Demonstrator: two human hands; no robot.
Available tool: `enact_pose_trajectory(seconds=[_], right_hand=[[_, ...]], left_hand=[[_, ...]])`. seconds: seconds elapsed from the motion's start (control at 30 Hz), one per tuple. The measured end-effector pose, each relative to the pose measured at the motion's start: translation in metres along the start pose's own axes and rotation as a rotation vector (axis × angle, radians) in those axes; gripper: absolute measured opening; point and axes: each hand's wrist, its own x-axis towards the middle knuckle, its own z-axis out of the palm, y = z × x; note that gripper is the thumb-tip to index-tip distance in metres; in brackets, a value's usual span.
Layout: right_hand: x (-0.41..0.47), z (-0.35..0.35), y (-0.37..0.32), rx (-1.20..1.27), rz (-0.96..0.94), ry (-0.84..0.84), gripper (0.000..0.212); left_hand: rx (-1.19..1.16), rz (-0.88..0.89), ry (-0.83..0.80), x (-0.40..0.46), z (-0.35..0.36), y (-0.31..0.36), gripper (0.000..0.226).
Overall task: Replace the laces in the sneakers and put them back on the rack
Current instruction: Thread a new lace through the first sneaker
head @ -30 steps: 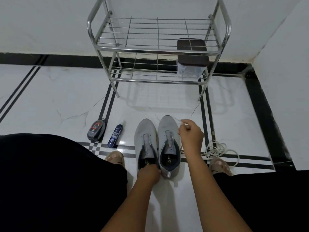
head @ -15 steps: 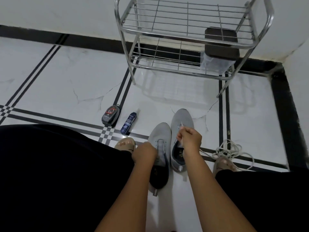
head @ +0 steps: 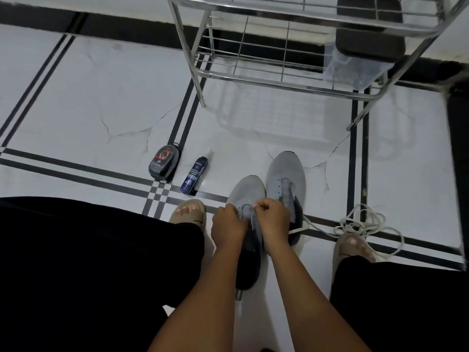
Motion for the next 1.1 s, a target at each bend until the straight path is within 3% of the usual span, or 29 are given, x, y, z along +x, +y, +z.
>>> enact_pose_trajectory(seconds=[0.1,0.23,0.4,0.53,0.77,0.93,1.1], right_hand=[[0.003,0.008,-0.003,-0.136,-0.079,0.006,0.014],[0.000,0.025,-0.027,-0.088,-0.103,0.049,0.015],[0.006,0.010,0.002,0.182,0.195,0.162,0.013],[0.009,-0.011,0.023,0.208,0.275,0.260,0.011],[-0.008,0.009,0.017,-0.113,-0.026,-0.057,0.010],[-0.010,0.014,0.010,-0.372,-0.038,-0.024,0.013],[-0.008,0.019,0.015,-0.217,0.055,0.041,0.011]], left_hand=[[0.014,0.005,0.042,0.004,0.006,-0.003,0.030],[0.035,0.030,0.072,0.007,0.006,-0.007,0.019],[-0.065,0.011,0.136,0.007,0.009,-0.009,0.019],[-0.125,-0.024,0.145,0.007,0.010,-0.010,0.021],[-0.132,-0.014,0.150,0.003,0.009,-0.008,0.021],[-0.085,0.058,0.197,-0.003,0.009,-0.007,0.019],[-0.095,0.096,0.215,-0.009,0.013,-0.004,0.019]])
